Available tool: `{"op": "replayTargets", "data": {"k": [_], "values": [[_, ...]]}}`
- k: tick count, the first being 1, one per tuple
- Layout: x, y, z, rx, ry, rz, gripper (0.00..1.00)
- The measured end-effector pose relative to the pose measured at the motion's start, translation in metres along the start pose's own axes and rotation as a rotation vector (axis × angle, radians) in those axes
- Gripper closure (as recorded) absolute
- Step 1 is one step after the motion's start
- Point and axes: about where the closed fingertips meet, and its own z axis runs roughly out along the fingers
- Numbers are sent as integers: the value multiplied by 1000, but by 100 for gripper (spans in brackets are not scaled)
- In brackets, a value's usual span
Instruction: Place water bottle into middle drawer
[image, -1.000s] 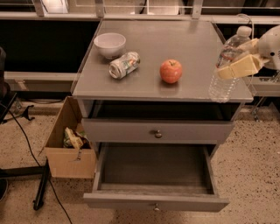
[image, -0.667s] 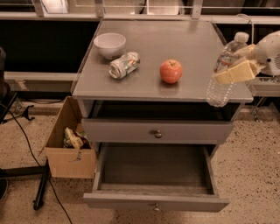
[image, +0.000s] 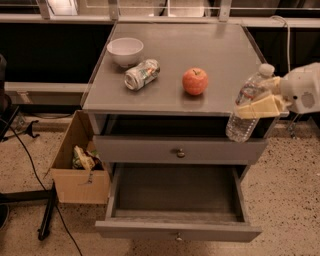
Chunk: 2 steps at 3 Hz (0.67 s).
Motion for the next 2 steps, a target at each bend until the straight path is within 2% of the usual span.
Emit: {"op": "replayTargets", "data": {"k": [1, 2], "values": [[19, 13, 11, -4, -20, 14, 100], [37, 18, 27, 8, -61, -2, 100]]}}
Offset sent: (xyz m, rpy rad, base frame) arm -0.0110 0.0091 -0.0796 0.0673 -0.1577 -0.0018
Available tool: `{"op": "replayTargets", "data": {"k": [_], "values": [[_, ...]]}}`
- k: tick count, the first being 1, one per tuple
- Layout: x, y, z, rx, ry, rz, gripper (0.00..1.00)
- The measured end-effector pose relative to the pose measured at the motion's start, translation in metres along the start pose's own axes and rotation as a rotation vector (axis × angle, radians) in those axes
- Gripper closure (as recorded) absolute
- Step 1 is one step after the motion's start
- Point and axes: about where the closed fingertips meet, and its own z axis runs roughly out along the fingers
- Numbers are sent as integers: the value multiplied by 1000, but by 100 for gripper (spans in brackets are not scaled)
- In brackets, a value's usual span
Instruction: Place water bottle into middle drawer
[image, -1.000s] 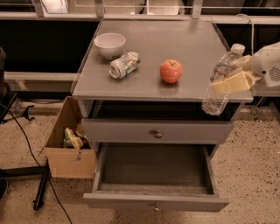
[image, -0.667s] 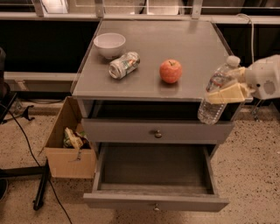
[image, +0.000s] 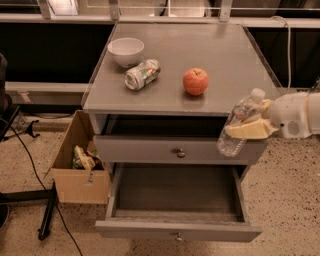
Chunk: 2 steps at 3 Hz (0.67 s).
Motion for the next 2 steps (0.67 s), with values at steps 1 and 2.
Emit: {"op": "replayTargets", "data": {"k": [1, 2], "values": [[18, -2, 19, 24, -43, -62, 100], [41, 4, 41, 13, 2, -141, 100]]}}
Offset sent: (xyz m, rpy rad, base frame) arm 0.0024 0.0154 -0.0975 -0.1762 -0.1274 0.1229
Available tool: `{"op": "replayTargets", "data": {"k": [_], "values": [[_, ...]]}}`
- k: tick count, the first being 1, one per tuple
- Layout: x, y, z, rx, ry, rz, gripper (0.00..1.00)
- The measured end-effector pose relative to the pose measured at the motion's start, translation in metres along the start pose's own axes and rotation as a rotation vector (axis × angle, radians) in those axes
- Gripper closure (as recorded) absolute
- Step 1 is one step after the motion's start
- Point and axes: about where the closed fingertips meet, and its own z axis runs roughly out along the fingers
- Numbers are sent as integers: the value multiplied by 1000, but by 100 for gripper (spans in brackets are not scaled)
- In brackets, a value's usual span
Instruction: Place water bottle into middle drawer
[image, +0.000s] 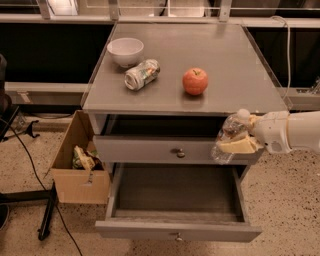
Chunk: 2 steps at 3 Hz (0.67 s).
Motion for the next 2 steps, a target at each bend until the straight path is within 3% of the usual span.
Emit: {"op": "replayTargets", "data": {"k": [2], "values": [[18, 8, 11, -37, -10, 5, 100]]}}
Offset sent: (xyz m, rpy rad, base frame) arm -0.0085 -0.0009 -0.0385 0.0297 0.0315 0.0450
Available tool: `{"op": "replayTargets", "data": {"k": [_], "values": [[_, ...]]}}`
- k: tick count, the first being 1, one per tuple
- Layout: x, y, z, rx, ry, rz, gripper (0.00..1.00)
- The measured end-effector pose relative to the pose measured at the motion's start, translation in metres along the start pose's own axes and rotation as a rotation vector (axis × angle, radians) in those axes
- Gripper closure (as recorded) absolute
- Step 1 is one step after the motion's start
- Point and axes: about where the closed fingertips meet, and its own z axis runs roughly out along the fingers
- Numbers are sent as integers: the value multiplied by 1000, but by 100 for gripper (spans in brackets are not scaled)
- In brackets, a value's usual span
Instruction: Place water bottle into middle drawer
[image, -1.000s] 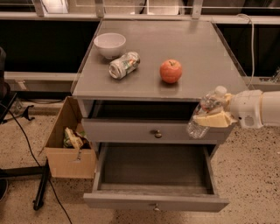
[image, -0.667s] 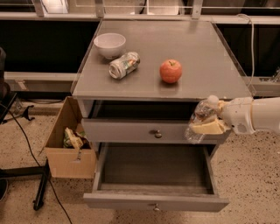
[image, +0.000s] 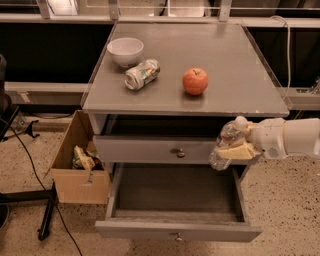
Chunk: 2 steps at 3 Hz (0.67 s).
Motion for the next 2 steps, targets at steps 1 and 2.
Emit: {"op": "replayTargets", "data": {"k": [1, 2], "values": [[32, 6, 16, -24, -3, 5, 100], [54, 12, 28, -42, -7, 11, 100]]}}
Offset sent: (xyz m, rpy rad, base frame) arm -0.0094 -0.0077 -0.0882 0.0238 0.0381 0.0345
